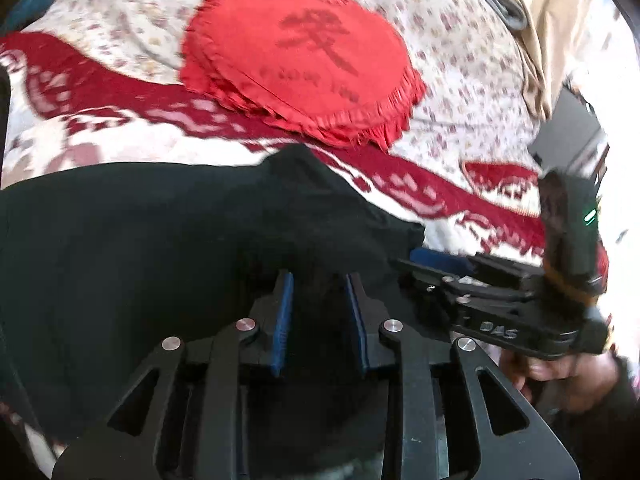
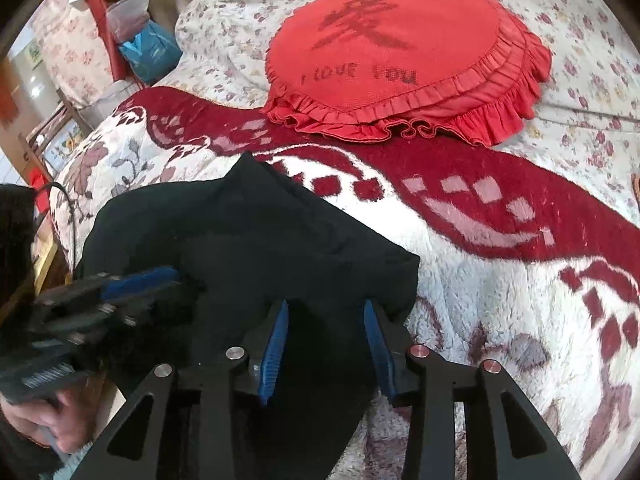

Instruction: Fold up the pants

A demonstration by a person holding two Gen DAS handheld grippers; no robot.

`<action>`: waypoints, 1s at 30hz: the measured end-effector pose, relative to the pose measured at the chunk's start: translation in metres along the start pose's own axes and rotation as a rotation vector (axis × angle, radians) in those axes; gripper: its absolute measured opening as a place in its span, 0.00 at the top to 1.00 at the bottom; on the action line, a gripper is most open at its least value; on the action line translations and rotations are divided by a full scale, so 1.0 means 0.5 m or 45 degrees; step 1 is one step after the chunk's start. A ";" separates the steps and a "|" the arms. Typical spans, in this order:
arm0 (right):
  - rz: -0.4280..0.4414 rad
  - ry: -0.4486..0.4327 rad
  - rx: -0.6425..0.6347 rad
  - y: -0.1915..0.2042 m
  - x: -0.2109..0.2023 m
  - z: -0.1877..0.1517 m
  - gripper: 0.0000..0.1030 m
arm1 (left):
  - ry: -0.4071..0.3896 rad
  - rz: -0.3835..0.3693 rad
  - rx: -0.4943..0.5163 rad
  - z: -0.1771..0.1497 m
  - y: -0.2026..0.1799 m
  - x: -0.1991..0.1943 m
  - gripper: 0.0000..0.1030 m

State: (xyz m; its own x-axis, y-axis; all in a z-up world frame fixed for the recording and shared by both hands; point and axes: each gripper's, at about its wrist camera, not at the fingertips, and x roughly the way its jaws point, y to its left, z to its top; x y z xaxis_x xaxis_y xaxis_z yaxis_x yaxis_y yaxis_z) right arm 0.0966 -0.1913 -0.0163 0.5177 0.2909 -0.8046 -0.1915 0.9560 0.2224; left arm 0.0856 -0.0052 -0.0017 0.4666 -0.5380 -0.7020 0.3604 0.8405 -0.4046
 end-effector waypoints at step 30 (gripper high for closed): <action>-0.217 -0.195 -0.032 0.021 -0.115 -0.034 0.63 | -0.418 -0.377 -1.167 -0.255 0.468 -0.182 0.33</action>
State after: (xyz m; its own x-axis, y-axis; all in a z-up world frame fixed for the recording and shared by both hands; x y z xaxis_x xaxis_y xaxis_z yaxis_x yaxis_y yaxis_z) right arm 0.0505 -0.1984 0.0228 0.6642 0.1298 -0.7362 -0.1101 0.9911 0.0754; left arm 0.0243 0.2485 -0.1070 0.7074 -0.6076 -0.3611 -0.1962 0.3220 -0.9262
